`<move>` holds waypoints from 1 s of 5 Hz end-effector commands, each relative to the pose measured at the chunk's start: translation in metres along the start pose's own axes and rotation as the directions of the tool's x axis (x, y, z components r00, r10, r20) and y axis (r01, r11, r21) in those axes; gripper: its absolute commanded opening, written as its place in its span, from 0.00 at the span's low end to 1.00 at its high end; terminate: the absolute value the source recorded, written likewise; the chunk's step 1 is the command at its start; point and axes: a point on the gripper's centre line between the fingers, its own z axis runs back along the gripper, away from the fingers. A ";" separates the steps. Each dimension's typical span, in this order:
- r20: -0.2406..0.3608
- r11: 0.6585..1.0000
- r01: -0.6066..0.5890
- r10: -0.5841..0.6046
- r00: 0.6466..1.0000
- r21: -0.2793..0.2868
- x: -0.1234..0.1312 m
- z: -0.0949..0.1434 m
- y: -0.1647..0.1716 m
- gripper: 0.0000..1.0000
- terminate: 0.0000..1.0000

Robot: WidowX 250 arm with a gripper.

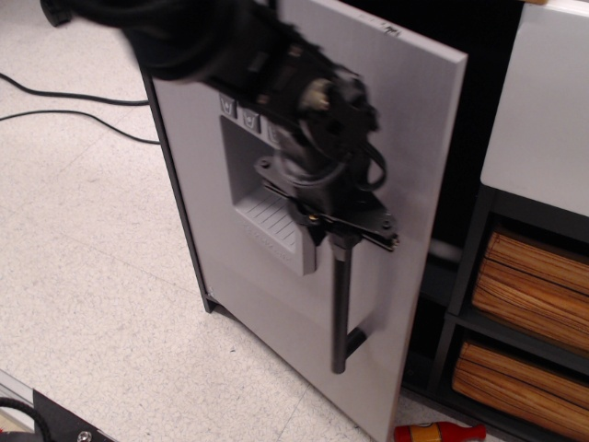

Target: Open fridge

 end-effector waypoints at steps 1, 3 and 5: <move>-0.153 0.986 -0.154 0.161 0.975 0.060 -0.022 0.014 0.028 1.00 0.00; -0.223 0.998 0.019 -0.007 0.975 0.053 -0.067 -0.003 0.002 1.00 0.00; -0.190 0.993 0.096 -0.109 0.976 -0.076 -0.079 -0.015 -0.035 1.00 0.00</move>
